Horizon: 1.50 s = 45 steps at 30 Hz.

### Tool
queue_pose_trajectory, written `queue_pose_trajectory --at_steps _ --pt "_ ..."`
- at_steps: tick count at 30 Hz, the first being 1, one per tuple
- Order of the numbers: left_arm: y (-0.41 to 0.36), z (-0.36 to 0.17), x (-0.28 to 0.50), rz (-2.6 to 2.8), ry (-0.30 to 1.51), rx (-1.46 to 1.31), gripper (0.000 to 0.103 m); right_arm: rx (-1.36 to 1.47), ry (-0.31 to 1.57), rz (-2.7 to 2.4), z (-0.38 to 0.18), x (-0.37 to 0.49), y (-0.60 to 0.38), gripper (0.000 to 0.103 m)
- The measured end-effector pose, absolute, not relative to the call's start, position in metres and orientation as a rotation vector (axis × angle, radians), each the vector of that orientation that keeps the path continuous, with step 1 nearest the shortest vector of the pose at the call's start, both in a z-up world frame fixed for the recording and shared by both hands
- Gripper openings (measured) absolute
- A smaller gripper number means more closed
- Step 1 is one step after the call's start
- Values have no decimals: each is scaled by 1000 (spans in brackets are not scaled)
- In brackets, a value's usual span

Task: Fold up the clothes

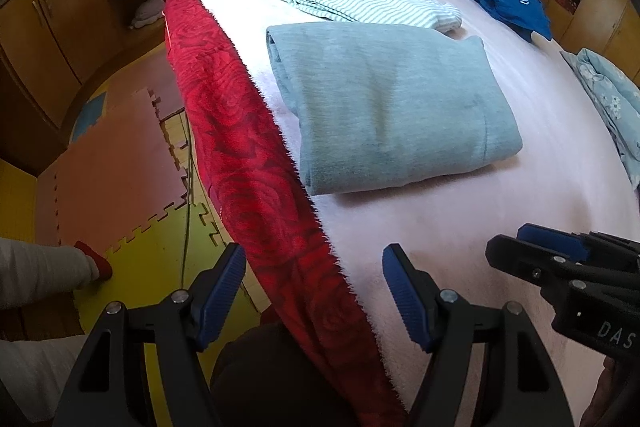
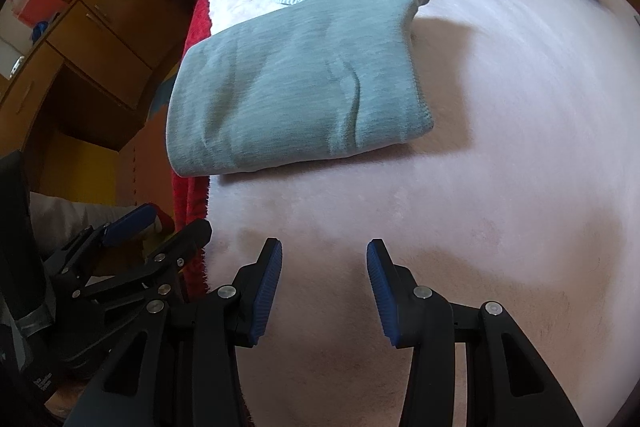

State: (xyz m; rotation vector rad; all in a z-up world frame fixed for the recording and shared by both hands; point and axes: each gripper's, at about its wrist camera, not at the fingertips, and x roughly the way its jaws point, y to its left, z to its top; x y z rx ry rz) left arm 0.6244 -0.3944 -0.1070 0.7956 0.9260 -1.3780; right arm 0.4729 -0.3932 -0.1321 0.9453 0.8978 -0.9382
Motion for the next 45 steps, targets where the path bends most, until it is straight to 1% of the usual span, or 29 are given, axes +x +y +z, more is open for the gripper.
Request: queue_pose_trajectory --at_steps 14,16,19,21,25,34,45 --pt "-399 -103 627 -1388 906 791 68 928 858 -955 -126 486 -393 45" --pt "-400 -101 626 -1388 879 799 68 922 852 -958 -125 487 -392 45" --pt "-401 -97 626 -1362 813 813 68 911 845 -963 -123 464 -396 45" --pt "-400 -92 624 -1350 744 819 68 893 822 -970 -118 465 -396 45" --pt "-404 -80 623 -1343 661 803 68 866 765 -976 -106 453 -397 45" --pt "-412 -65 635 -1319 618 712 68 853 735 -967 -111 449 -392 45" --pt "-408 -68 635 -1284 627 717 68 851 691 -964 -112 444 -397 45"
